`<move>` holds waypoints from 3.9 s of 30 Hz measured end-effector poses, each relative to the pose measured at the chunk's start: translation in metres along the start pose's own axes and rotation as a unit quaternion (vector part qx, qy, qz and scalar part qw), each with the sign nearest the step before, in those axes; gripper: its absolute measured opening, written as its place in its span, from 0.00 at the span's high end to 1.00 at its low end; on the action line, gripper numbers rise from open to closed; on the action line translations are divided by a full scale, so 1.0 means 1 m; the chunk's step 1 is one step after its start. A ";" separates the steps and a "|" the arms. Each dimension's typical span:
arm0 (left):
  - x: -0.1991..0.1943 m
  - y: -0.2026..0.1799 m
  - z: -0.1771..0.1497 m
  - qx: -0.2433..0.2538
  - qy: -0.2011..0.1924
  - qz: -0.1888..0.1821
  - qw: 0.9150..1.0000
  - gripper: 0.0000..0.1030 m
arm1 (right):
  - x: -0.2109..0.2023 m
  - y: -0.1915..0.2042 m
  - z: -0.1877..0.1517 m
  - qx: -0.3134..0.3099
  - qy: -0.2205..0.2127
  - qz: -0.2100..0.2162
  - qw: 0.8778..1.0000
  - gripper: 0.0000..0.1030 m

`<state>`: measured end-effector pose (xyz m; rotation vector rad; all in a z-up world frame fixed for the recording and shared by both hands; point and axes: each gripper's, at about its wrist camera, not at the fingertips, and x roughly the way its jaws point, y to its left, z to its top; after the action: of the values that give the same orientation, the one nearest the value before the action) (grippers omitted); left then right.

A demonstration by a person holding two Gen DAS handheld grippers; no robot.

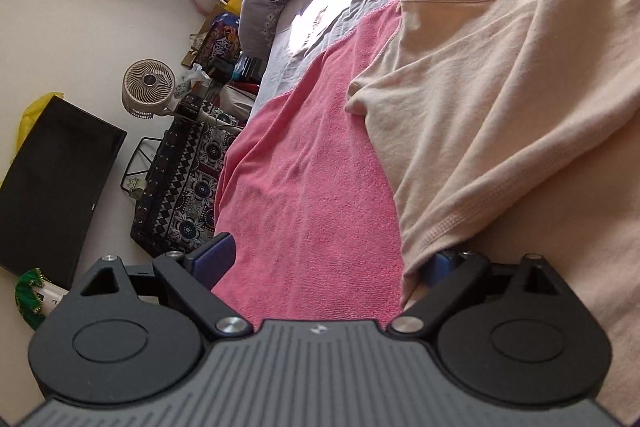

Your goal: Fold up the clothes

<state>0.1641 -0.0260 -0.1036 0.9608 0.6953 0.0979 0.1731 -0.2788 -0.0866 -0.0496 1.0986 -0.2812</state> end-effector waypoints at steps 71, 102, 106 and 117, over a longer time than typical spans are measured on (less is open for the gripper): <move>0.106 0.062 0.101 0.138 -0.046 -0.475 0.868 0.92 | -0.013 -0.024 -0.023 0.077 -0.027 -0.033 0.996 0.26; 0.127 0.092 0.065 -0.034 0.029 -0.356 0.933 0.92 | -0.019 -0.012 0.009 0.072 -0.047 0.010 0.996 0.63; 0.127 0.093 0.063 -0.036 0.030 -0.353 0.934 0.90 | -0.018 -0.001 0.021 0.053 -0.050 0.003 0.997 0.94; 0.154 0.110 0.044 -0.111 0.083 -0.303 0.943 0.91 | 0.000 -0.015 0.039 0.061 -0.099 -0.025 0.993 0.90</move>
<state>0.3342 0.0645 -0.0783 0.4933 1.0845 -0.2841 0.2041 -0.2969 -0.0663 0.0037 0.8823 -0.3808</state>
